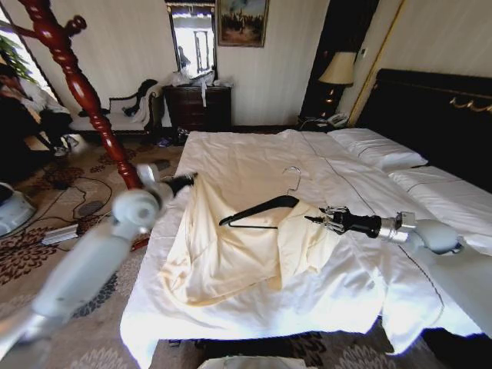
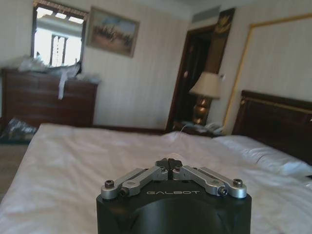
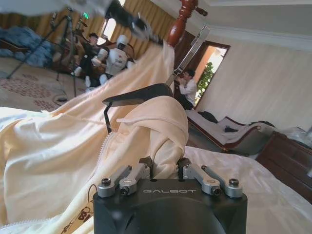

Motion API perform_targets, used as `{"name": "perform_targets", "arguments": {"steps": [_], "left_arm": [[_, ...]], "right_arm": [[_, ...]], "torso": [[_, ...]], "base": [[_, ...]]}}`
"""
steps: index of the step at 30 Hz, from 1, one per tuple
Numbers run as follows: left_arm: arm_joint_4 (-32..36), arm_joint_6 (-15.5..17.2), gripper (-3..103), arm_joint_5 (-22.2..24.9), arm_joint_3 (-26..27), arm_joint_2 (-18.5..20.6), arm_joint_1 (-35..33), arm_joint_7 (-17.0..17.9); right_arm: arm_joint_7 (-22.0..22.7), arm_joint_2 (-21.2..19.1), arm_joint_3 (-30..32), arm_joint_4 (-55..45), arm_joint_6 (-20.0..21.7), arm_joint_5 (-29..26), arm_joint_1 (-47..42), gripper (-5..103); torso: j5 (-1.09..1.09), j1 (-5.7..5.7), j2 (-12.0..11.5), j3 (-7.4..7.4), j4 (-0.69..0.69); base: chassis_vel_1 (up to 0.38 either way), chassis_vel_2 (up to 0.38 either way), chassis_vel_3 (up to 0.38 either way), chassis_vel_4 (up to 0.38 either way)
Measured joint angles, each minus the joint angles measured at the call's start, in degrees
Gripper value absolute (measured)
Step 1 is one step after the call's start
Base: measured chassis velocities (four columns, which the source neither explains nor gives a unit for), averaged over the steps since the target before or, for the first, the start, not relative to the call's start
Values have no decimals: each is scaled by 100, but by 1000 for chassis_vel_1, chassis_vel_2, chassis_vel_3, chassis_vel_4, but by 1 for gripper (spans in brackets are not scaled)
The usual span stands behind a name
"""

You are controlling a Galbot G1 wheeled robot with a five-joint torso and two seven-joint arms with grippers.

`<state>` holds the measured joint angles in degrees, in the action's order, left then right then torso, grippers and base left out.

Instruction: Pick up the clothes from the bed and hang them on the clothes hanger.

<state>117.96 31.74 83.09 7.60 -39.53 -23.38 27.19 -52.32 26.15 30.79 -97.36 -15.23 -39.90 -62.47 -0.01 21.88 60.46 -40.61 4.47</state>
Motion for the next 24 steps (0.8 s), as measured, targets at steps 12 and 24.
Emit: {"name": "perform_targets", "arguments": {"steps": [12, 24], "left_arm": [[1766, -24, 0, 1339, 537, 1122, 197, -152], [2331, 145, 0, 1075, -65, 1009, -559, -270]], "right_arm": [[1355, 116, -325, -249, 450, -104, 42, 24], [1902, 281, -900, -780, 405, -1429, 383, 24]], "torso": [[1, -1, 1, 1, 0], [0, -1, 1, 0, 0]], "base": [[0, 0, 0, 0], [0, 0, 0, 0]]}}
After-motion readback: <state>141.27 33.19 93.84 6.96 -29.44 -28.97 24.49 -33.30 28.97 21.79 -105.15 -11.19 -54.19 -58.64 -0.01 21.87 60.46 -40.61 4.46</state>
